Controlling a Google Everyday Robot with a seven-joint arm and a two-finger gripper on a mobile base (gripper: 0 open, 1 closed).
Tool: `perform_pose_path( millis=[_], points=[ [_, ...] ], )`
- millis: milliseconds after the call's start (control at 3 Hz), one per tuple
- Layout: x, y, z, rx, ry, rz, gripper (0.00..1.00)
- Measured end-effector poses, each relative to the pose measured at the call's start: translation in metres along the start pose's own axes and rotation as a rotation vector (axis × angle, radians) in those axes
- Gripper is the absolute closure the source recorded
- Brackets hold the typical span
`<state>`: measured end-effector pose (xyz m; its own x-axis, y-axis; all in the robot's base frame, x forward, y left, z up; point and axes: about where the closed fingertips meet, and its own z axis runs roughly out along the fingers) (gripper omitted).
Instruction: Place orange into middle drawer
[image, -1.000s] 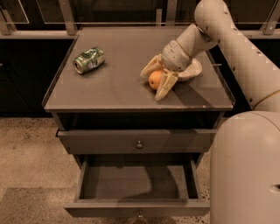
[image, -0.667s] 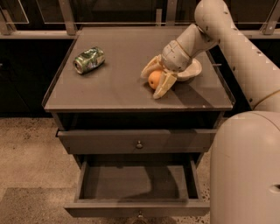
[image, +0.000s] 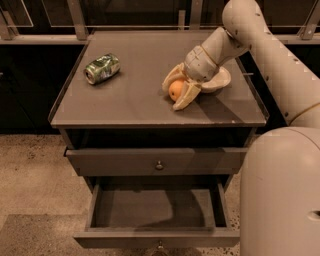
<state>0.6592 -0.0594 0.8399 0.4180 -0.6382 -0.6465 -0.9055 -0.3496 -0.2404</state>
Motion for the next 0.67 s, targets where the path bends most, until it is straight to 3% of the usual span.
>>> perform_pose_path(
  millis=[667],
  points=[
    [-0.0026, -0.0022, 0.0008, 0.008, -0.001, -0.002, 1.00]
  ],
)
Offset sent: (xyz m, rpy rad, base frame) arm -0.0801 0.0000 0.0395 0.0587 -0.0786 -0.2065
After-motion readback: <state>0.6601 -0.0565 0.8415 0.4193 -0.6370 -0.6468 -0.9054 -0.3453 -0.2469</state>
